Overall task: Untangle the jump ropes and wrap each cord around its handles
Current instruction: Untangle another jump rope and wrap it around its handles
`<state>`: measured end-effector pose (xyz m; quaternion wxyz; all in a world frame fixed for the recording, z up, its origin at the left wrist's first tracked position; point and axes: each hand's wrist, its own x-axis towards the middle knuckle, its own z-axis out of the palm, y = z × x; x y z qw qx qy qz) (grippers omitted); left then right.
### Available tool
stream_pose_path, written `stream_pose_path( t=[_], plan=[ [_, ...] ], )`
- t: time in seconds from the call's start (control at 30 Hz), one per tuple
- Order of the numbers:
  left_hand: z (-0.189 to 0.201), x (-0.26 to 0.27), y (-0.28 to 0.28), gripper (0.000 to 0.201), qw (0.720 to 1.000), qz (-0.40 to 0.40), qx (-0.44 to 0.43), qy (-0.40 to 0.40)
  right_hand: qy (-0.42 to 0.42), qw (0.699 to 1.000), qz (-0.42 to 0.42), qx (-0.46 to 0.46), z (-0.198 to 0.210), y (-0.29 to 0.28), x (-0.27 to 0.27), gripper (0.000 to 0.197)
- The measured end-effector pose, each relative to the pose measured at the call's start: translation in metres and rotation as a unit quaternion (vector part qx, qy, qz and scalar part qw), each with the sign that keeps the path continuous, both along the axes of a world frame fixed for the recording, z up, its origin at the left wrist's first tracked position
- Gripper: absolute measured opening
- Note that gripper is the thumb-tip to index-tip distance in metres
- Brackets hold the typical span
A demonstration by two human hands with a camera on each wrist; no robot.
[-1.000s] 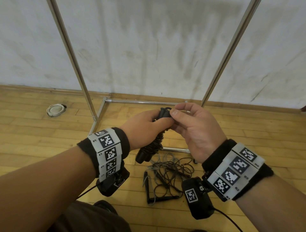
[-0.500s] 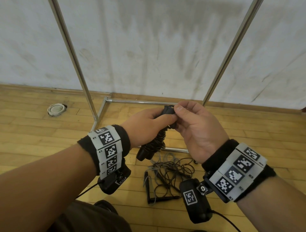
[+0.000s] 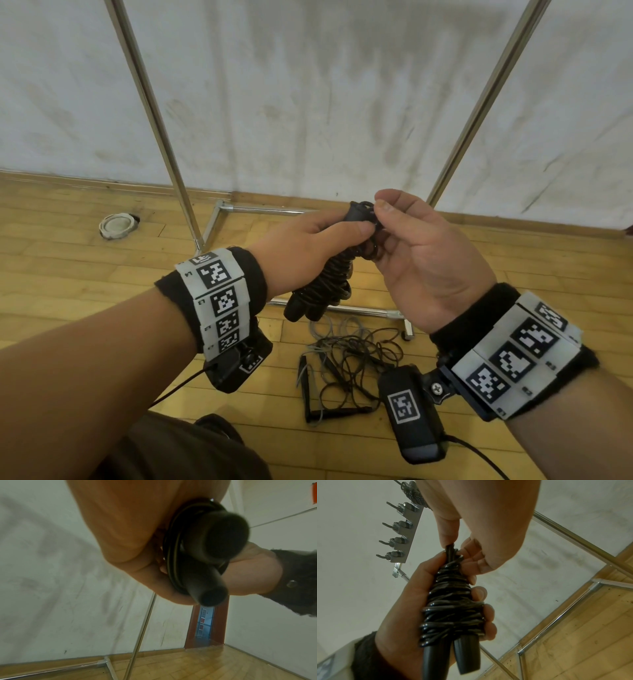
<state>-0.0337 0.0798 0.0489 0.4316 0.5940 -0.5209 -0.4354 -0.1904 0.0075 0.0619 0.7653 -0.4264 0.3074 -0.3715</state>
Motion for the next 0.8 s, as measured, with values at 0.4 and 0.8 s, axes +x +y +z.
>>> stream_pose_path(
  t=[0.4,0.8],
  plan=[
    [-0.013,0.007,-0.002,0.021,0.992,0.07,-0.023,-0.098,0.216,0.929,0.009,-0.301,-0.004,-0.013,-0.003,0.007],
    [-0.019,-0.002,-0.001,0.041,0.995,0.069,0.011,0.073,0.416,0.609,-0.03,-0.674,-0.018,-0.021,-0.002,0.02]
  ],
)
